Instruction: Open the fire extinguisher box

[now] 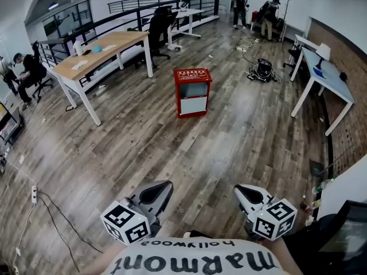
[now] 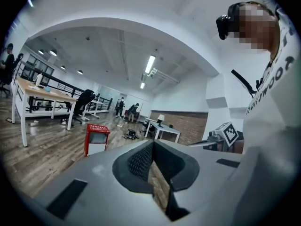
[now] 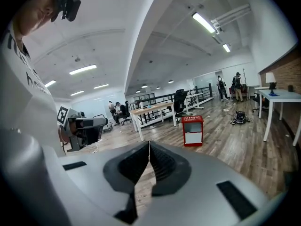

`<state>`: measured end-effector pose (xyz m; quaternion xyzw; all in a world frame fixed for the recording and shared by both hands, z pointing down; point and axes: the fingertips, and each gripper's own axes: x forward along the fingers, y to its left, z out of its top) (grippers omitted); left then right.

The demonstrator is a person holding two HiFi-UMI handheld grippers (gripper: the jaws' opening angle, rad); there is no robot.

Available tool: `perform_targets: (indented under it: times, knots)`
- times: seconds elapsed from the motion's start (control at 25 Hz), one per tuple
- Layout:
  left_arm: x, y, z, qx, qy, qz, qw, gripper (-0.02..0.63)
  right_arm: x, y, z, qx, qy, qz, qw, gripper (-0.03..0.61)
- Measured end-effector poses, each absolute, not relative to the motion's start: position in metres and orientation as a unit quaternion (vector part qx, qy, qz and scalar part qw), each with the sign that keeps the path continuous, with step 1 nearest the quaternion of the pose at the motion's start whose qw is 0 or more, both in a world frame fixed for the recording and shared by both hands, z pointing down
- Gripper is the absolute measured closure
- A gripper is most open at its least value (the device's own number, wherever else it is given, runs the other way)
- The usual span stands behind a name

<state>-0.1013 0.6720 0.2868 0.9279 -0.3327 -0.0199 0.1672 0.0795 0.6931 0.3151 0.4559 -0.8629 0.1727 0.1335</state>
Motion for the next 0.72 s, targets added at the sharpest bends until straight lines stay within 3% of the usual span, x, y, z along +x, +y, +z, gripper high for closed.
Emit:
perform_targets:
  times: [0.72]
  knots:
    - [-0.088, 0.643, 0.298, 0.914, -0.366, -0.011, 0.173, 0.607, 0.083, 0.656, 0.333, 0.413, -0.882, 0.175, 0.146, 0.568]
